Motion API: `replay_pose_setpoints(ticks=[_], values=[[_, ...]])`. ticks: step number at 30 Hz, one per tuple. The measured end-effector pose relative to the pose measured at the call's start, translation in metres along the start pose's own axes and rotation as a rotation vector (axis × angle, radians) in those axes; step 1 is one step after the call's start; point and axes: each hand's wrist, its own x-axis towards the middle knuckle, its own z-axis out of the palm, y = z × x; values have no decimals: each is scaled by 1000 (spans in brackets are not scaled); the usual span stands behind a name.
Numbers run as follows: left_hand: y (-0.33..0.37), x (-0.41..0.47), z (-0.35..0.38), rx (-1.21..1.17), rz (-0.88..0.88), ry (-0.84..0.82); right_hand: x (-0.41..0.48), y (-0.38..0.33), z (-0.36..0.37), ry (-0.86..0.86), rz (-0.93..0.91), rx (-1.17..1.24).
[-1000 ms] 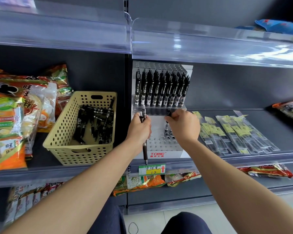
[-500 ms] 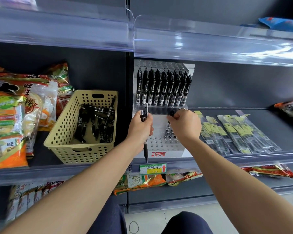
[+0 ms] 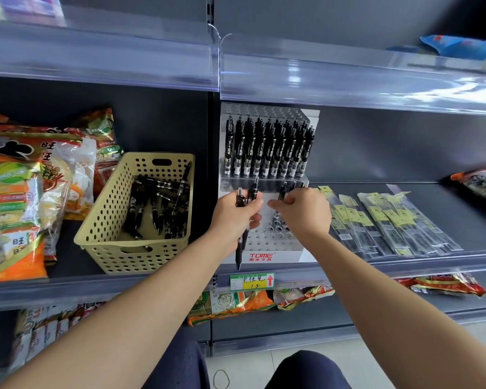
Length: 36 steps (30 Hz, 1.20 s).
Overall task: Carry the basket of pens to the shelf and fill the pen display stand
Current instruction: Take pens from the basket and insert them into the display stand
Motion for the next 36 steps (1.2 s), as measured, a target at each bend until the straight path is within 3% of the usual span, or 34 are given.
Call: replay_pose_setpoints(ticks=[4,7,10,17,24,30,36], values=[[2,-3,0,4,-2,-25,-6,-13,-3,-37,-123,232],[6,-7,0,3,2,-59,-9,-29,-12,-108,-93,575],[9,-9,-2,11,15,-86,-11,-38,-23,-256,-41,734],[7,-9,-6,34,37,-76,-8,-40,-26,-254,7,606],[7,-7,-13,15,-7,-80,-6,-41,-31,-302,35,738],[0,0,-14,126,32,4,-1,-39,-28,-168,48,692],[3,1,-22,175,100,103,-1,-33,-25,151,-101,387]])
